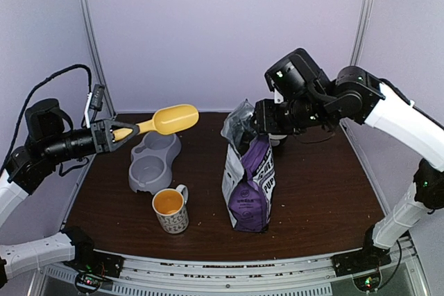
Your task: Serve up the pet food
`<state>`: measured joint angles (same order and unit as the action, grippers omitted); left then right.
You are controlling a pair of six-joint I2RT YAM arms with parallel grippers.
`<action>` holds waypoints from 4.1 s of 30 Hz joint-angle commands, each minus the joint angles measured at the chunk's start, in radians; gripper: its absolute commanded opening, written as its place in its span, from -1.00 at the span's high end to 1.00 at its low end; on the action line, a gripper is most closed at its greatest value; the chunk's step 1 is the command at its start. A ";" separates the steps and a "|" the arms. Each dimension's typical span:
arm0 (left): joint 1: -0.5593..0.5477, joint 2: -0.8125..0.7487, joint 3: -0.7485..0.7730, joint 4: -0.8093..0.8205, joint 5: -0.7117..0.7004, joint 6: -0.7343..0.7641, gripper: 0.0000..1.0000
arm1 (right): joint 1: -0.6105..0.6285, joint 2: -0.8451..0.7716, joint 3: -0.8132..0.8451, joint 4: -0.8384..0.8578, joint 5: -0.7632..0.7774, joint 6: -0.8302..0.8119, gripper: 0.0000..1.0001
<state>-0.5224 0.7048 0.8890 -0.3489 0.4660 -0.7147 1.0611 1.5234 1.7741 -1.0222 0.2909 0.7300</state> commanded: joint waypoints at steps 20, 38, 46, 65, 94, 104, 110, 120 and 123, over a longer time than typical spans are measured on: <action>0.006 -0.025 -0.062 0.036 0.092 0.100 0.99 | 0.007 0.285 0.394 -0.384 0.200 0.109 0.31; 0.005 -0.039 -0.004 -0.018 0.093 0.058 0.99 | -0.034 0.246 0.387 -0.323 0.254 0.007 1.00; 0.005 -0.114 -0.035 -0.028 0.031 -0.064 0.99 | -0.095 0.137 0.347 -0.177 0.229 -0.177 1.00; 0.004 -0.340 -0.233 0.047 -0.150 -0.296 0.95 | 0.082 0.122 -0.129 0.375 -0.273 -0.279 1.00; 0.005 -0.382 -0.059 -0.149 0.096 -0.061 1.00 | 0.129 0.071 -0.162 0.361 -0.119 -0.164 1.00; -0.016 -0.269 -0.047 -0.050 0.112 -0.062 1.00 | 0.175 0.037 -0.174 0.357 -0.080 -0.178 1.00; -0.027 -0.195 0.003 -0.050 0.110 -0.019 1.00 | 0.161 -0.033 -0.091 0.199 0.083 -0.234 0.20; -0.027 -0.159 -0.026 -0.002 0.057 -0.026 1.00 | 0.048 -0.132 -0.001 0.010 0.144 -0.309 -0.26; -0.025 -0.151 -0.029 -0.002 0.040 -0.034 1.00 | -0.002 -0.148 -0.035 -0.002 0.098 -0.317 -0.29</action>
<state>-0.5453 0.5400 0.8577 -0.4301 0.5373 -0.7528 1.1088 1.3842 1.7676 -0.9512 0.3965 0.4397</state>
